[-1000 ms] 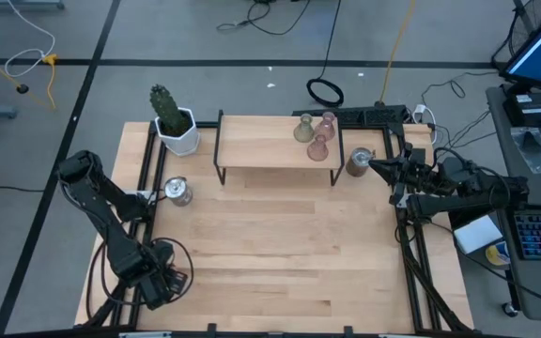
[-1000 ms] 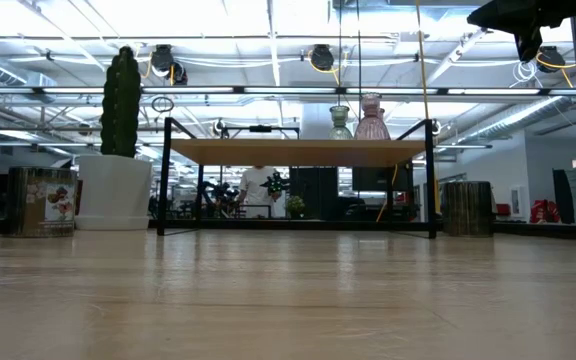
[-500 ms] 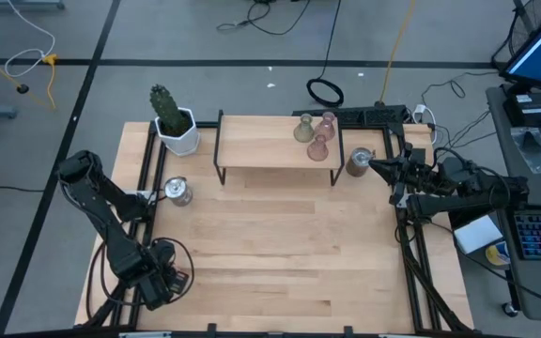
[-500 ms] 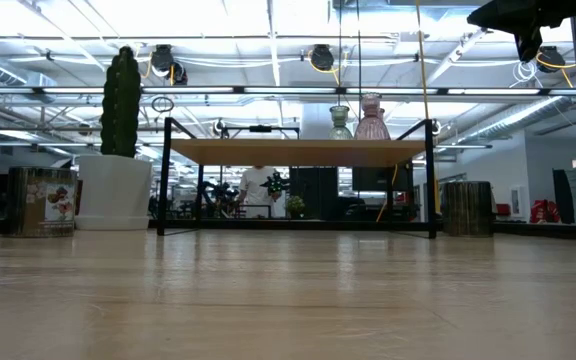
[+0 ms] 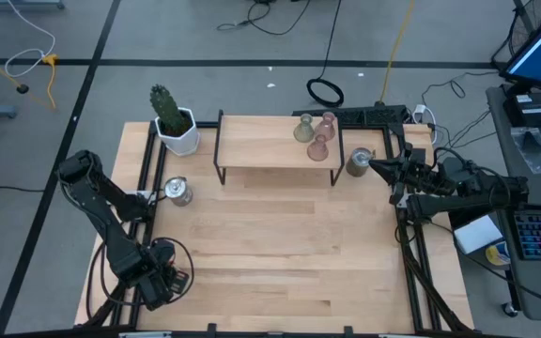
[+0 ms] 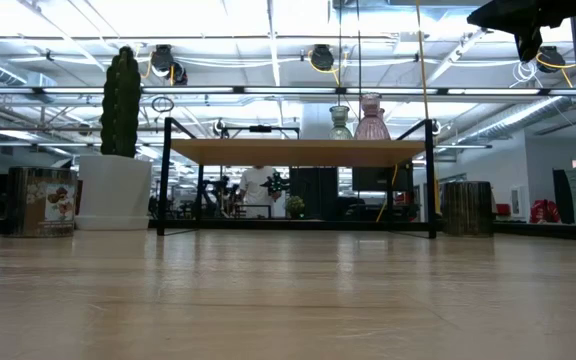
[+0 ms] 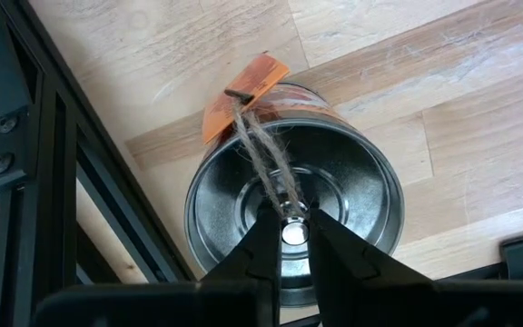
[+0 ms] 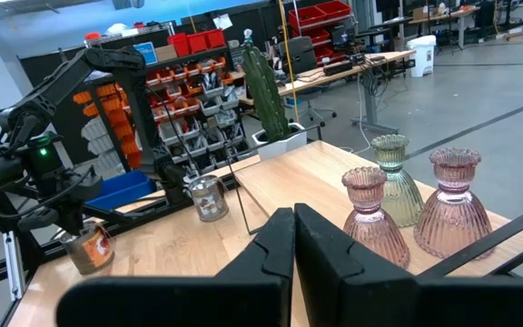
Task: Pick & Place candle stick holders
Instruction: Put the orange scented candle on the shelf
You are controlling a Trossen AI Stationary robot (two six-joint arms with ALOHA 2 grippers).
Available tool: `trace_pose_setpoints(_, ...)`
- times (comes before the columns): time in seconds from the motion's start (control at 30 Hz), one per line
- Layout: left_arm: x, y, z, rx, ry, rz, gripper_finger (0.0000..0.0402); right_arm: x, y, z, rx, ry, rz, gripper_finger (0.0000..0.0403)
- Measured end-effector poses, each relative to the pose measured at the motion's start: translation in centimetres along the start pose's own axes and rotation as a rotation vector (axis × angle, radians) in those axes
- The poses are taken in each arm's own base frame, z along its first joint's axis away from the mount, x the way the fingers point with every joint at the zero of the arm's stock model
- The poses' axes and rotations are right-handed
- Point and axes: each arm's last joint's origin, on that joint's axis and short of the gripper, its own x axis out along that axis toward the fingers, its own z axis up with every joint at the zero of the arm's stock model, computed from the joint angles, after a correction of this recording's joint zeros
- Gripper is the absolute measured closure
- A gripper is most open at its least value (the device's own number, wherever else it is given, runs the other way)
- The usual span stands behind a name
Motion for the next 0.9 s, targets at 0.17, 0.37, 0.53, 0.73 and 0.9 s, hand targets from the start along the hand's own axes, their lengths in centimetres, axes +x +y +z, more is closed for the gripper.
trace_pose_setpoints(0.17,0.0,-0.2,0.2,0.024,0.0,-0.001,0.0369,0.0,0.0,0.0,0.0,0.0,0.0,0.0399)
trace_pose_setpoints(0.37,-0.5,-0.5,1.3,0.048,-0.013,-0.017,0.0369,0.0,0.0,0.0,0.0,0.0,0.0,0.0399)
trace_pose_setpoints(0.53,-0.7,-0.8,2.4,0.069,-0.037,-0.027,0.0369,0.0,0.0,0.0,0.0,0.0,0.0,0.0399)
trace_pose_setpoints(0.73,-0.8,-1.6,3.9,0.106,-0.04,-0.03,0.0369,0.0,0.0,0.0,0.0,-0.001,0.0,0.0399)
trace_pose_setpoints(0.9,-0.9,-2.2,5.3,0.137,-0.048,-0.033,0.0369,0.0,0.0,0.0,0.0,0.0,0.001,0.0399)
